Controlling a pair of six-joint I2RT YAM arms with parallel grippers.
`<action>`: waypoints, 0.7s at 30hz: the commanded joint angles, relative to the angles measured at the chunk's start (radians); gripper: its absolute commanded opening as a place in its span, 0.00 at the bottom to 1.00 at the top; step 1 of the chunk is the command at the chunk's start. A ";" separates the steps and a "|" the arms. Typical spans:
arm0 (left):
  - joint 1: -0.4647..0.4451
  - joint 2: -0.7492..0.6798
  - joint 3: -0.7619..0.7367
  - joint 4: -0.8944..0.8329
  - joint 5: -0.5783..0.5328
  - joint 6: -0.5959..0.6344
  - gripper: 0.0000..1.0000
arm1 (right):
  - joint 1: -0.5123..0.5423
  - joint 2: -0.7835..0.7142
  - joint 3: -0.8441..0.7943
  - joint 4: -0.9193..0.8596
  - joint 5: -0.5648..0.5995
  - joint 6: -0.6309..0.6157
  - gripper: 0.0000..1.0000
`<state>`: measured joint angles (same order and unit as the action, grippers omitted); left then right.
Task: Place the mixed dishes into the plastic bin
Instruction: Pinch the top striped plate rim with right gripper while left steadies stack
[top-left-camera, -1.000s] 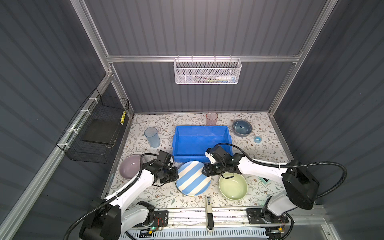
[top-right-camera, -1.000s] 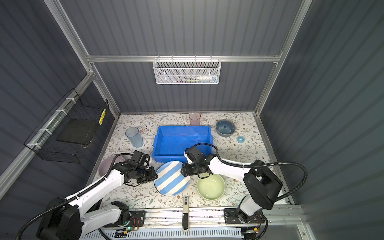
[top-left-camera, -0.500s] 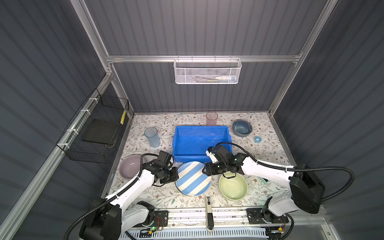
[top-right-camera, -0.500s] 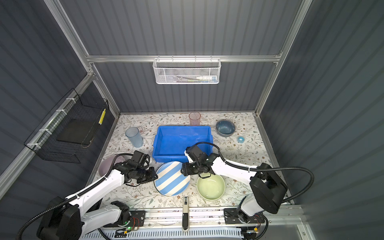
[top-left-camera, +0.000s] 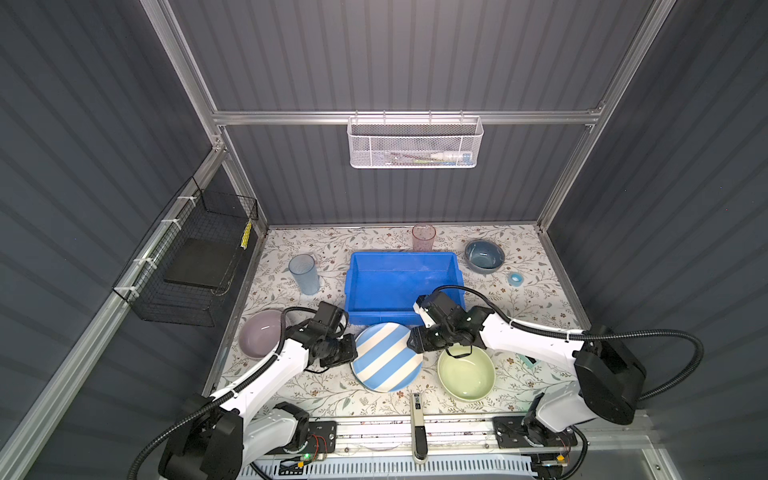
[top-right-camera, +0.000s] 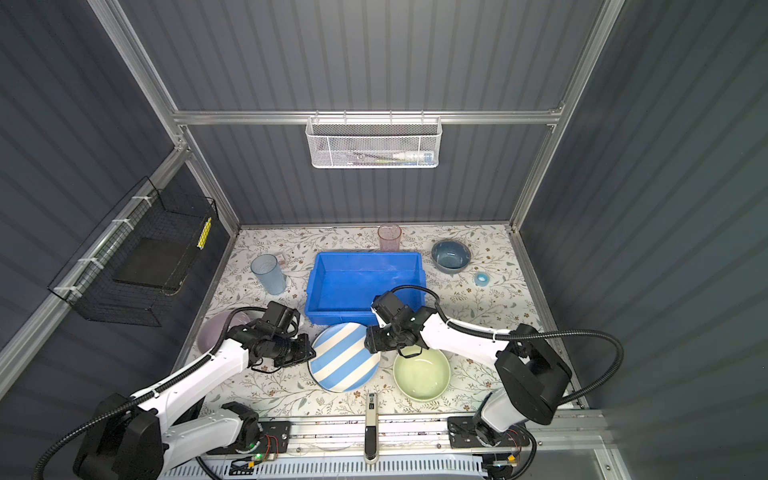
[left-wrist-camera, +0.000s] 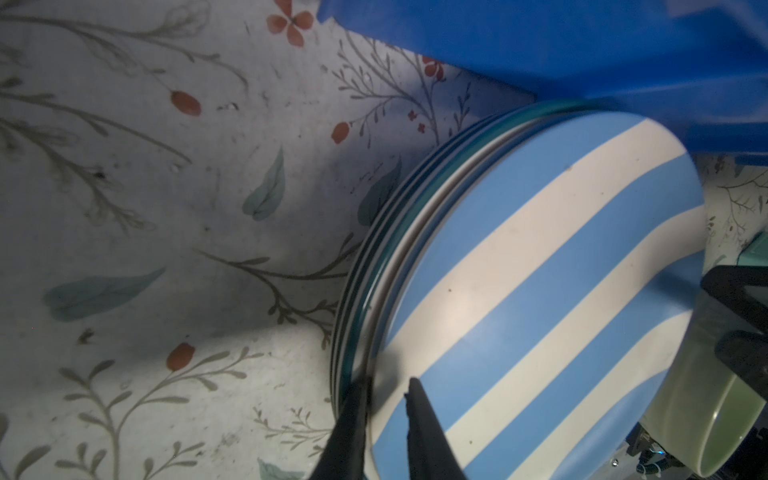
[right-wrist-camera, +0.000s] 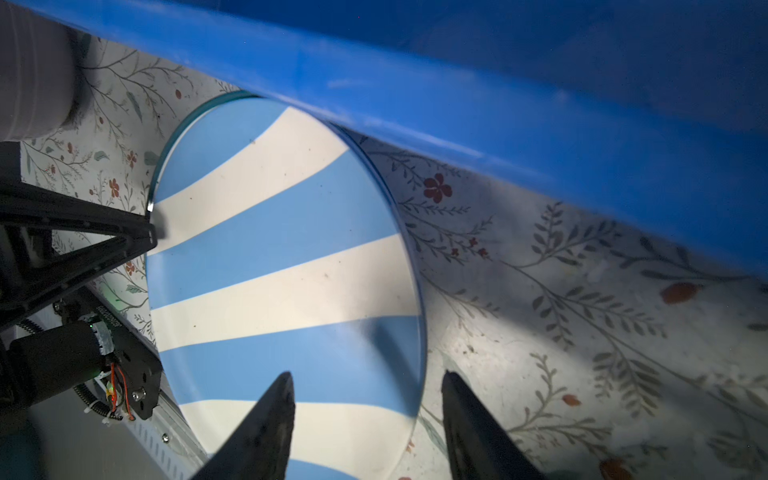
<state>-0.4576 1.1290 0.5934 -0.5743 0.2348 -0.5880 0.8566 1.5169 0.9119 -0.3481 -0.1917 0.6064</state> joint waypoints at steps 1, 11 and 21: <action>-0.007 0.000 -0.018 -0.013 -0.012 -0.008 0.21 | 0.005 0.008 0.003 0.003 -0.010 0.007 0.58; -0.007 0.003 -0.020 -0.012 -0.015 -0.005 0.20 | 0.005 0.014 -0.007 0.036 -0.049 0.011 0.58; -0.008 0.011 -0.023 -0.010 -0.016 -0.002 0.20 | 0.005 0.003 -0.024 0.082 -0.087 0.021 0.58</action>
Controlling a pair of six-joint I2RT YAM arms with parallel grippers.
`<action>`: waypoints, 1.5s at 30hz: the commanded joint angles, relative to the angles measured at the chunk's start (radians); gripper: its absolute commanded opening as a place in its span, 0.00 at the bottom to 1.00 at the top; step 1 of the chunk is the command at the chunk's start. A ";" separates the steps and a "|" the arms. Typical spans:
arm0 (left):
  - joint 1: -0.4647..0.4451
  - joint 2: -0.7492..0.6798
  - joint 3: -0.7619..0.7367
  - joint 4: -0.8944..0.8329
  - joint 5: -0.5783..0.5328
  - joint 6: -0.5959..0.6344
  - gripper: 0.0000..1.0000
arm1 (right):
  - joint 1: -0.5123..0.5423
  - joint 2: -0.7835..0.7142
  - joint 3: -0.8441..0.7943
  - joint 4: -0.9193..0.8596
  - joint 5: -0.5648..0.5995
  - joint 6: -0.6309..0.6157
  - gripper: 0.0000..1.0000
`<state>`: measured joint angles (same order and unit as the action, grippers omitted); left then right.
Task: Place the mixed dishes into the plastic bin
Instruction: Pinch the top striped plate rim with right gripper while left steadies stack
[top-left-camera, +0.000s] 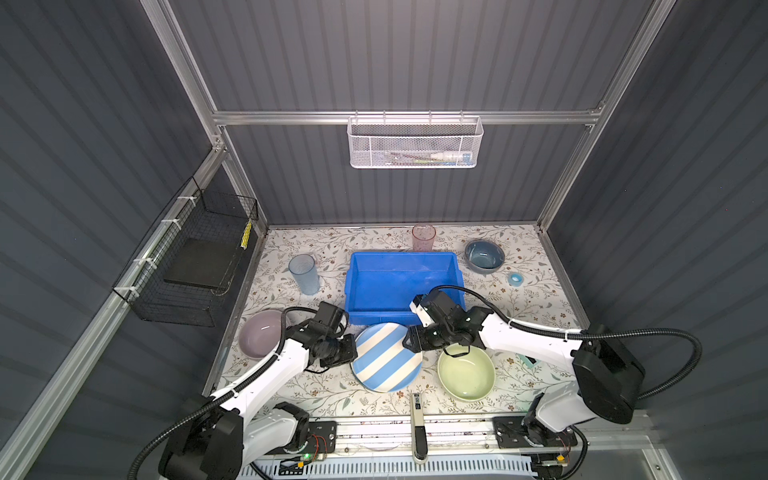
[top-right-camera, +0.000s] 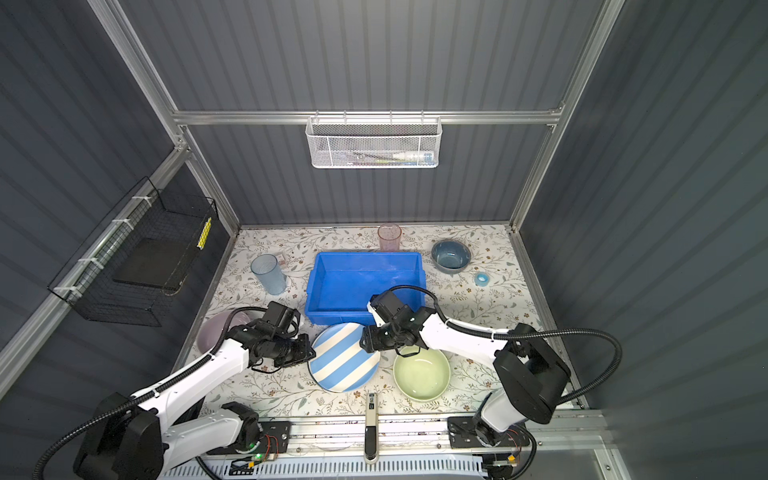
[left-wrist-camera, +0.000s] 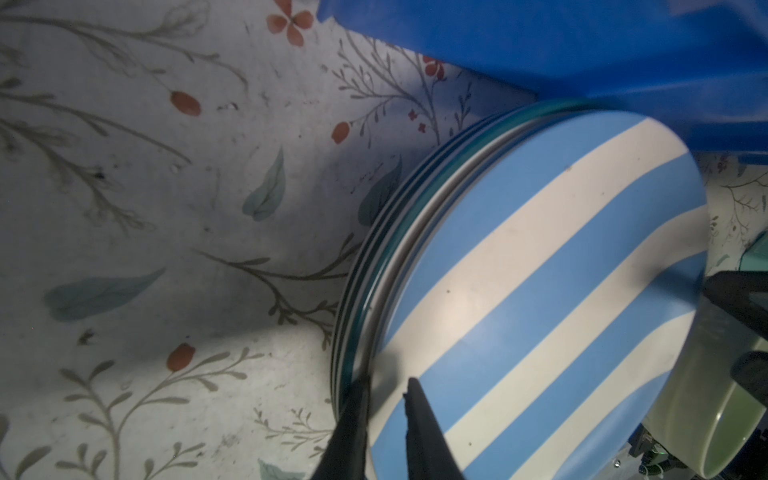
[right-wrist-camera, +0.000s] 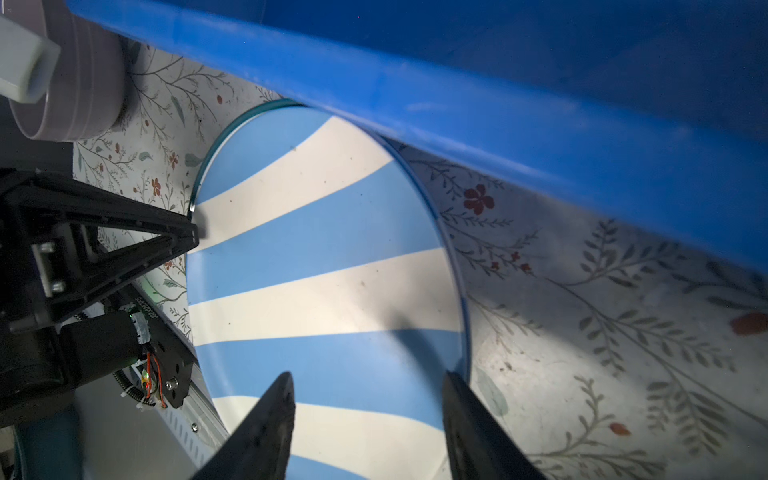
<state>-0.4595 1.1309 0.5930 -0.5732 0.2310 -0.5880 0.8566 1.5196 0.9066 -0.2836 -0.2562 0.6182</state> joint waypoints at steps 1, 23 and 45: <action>-0.007 0.008 -0.022 -0.011 -0.013 -0.002 0.19 | 0.005 0.003 -0.018 0.015 -0.017 0.011 0.58; -0.007 0.013 -0.025 -0.012 -0.018 -0.003 0.18 | 0.006 0.007 -0.007 -0.033 0.045 0.004 0.56; -0.007 0.032 -0.030 0.005 -0.009 0.003 0.17 | -0.043 -0.067 -0.142 0.224 -0.178 0.132 0.56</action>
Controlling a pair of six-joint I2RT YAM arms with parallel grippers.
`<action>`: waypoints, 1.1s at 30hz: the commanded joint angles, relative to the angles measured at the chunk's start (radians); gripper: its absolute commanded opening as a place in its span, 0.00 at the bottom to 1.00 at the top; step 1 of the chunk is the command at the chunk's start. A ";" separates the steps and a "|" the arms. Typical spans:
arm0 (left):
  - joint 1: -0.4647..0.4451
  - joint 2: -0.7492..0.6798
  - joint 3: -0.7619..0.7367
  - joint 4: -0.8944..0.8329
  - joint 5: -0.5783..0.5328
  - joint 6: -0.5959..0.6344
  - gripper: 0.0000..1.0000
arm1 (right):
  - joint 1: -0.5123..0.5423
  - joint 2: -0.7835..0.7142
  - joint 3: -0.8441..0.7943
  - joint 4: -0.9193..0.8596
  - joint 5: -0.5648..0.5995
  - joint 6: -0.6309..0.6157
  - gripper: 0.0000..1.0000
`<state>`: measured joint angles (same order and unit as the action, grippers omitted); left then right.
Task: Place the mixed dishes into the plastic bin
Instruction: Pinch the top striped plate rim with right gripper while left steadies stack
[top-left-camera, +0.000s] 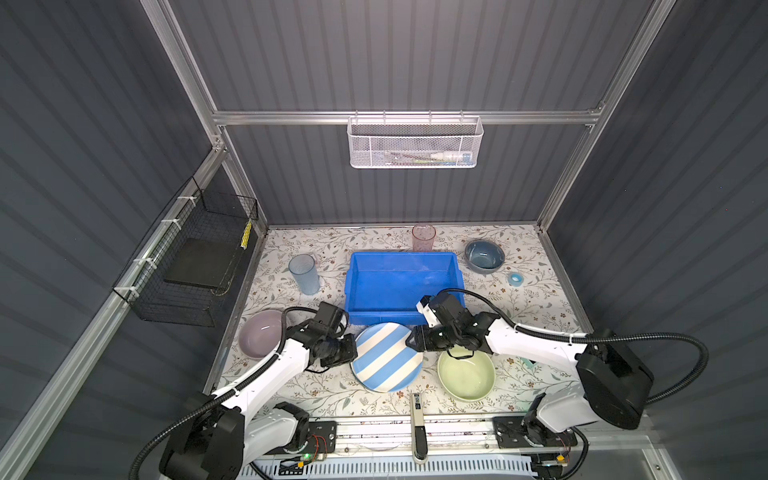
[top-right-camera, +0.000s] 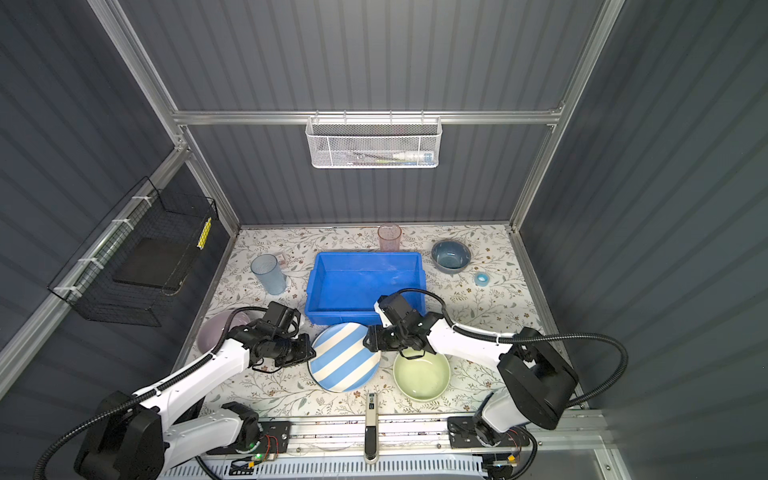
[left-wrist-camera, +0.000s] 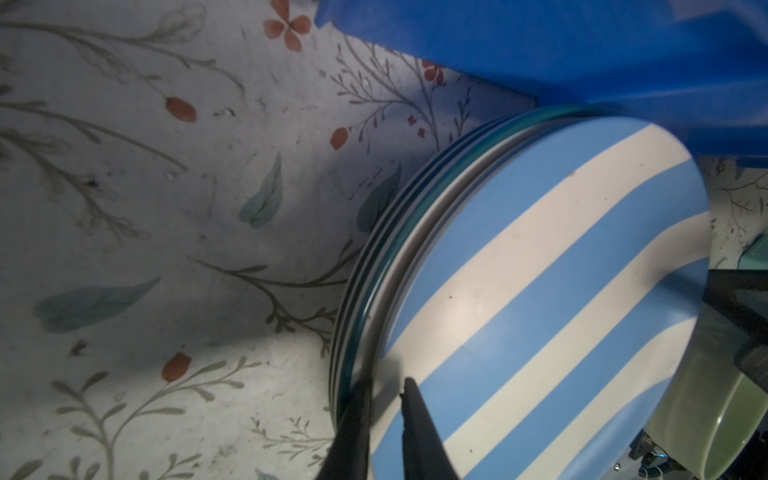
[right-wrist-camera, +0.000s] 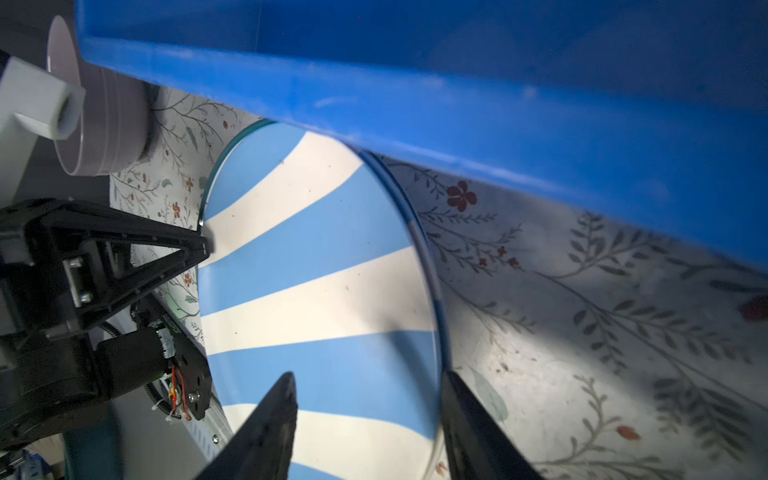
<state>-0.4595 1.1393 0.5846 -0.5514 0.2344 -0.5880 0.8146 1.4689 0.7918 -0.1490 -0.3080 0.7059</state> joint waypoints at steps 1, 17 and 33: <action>-0.007 0.022 -0.023 -0.017 -0.012 0.003 0.17 | -0.010 -0.023 -0.040 0.111 -0.142 0.055 0.56; -0.007 0.017 -0.038 -0.009 -0.016 -0.006 0.15 | -0.037 -0.097 -0.112 0.289 -0.266 0.087 0.56; -0.007 0.006 -0.039 -0.006 -0.022 -0.009 0.15 | -0.038 -0.036 -0.050 0.202 -0.199 0.051 0.46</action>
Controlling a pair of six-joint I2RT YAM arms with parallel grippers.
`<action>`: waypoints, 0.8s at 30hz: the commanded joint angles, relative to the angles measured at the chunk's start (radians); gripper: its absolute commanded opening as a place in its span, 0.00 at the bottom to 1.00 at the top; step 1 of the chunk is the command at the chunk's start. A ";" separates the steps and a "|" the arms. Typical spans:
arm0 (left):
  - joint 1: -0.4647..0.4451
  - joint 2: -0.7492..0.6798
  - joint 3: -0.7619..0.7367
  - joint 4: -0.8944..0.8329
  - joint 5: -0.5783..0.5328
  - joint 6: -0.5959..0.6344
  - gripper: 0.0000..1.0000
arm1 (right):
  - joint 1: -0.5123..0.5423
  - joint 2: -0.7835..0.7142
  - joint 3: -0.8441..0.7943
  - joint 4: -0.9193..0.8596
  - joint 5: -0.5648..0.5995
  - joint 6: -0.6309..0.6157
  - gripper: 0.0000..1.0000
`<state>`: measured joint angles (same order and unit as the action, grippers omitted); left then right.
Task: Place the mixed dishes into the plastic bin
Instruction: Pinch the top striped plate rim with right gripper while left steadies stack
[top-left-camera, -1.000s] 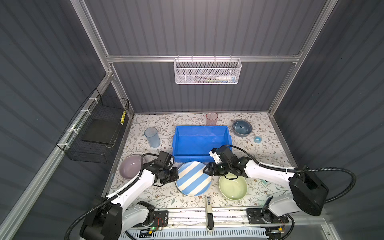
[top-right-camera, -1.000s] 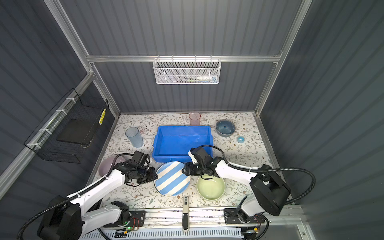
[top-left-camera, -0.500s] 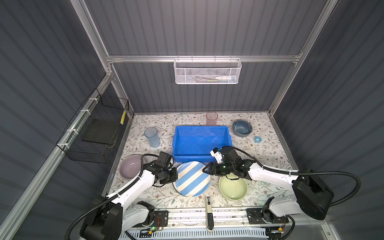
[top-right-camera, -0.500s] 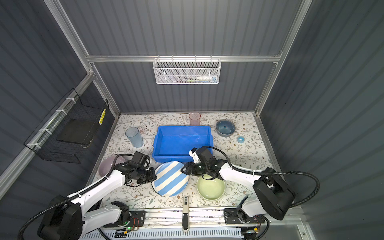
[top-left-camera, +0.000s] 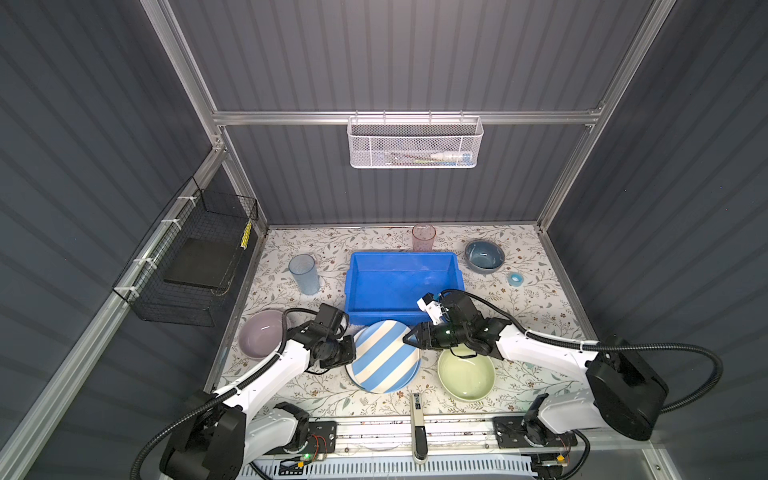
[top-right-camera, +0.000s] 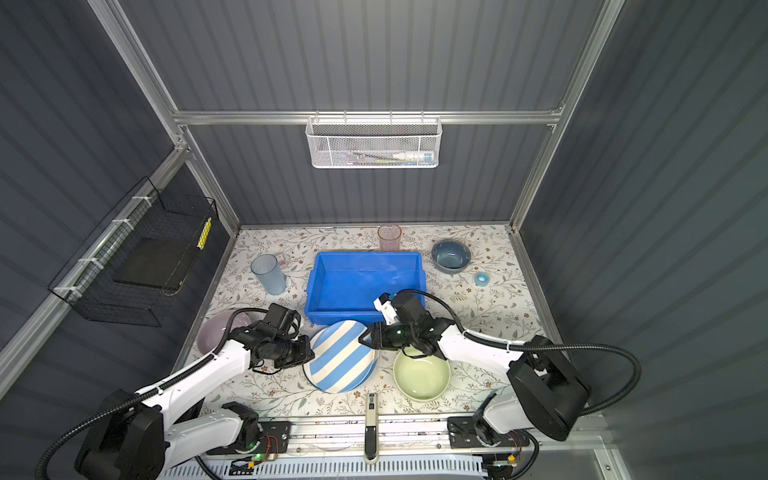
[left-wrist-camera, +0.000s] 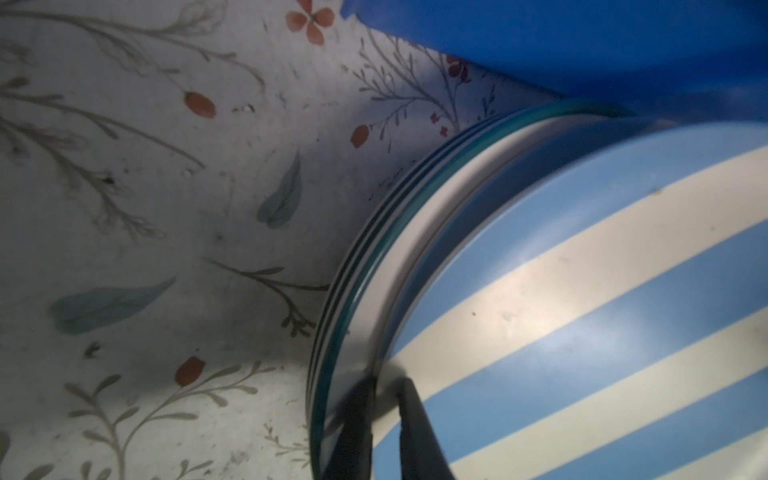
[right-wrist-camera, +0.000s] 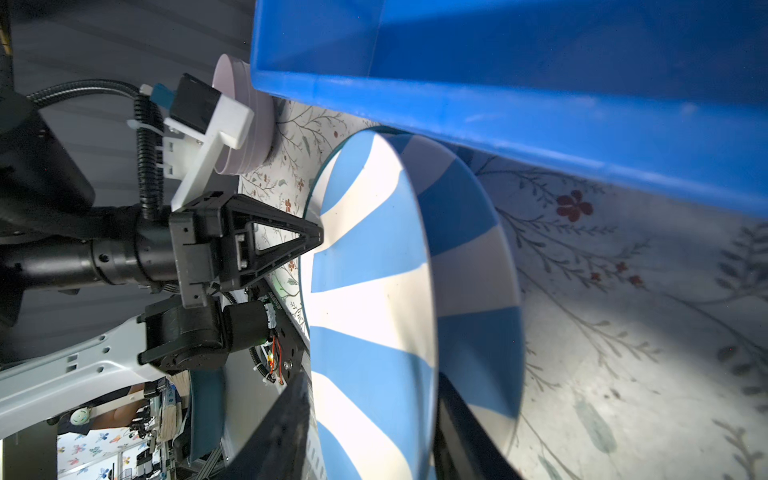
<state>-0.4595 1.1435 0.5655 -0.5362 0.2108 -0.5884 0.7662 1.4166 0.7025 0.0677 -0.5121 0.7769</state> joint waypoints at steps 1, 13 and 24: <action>-0.007 0.001 -0.019 -0.021 0.001 -0.007 0.15 | 0.014 0.024 0.046 -0.020 0.012 -0.022 0.45; -0.007 0.002 -0.007 -0.017 0.007 -0.002 0.16 | 0.045 0.070 0.078 -0.017 0.041 -0.012 0.31; -0.007 -0.022 0.033 -0.069 -0.010 0.010 0.17 | 0.050 0.057 0.089 -0.046 0.056 -0.009 0.07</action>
<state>-0.4595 1.1385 0.5686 -0.5468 0.2085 -0.5877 0.8078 1.4864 0.7700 0.0364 -0.4633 0.7864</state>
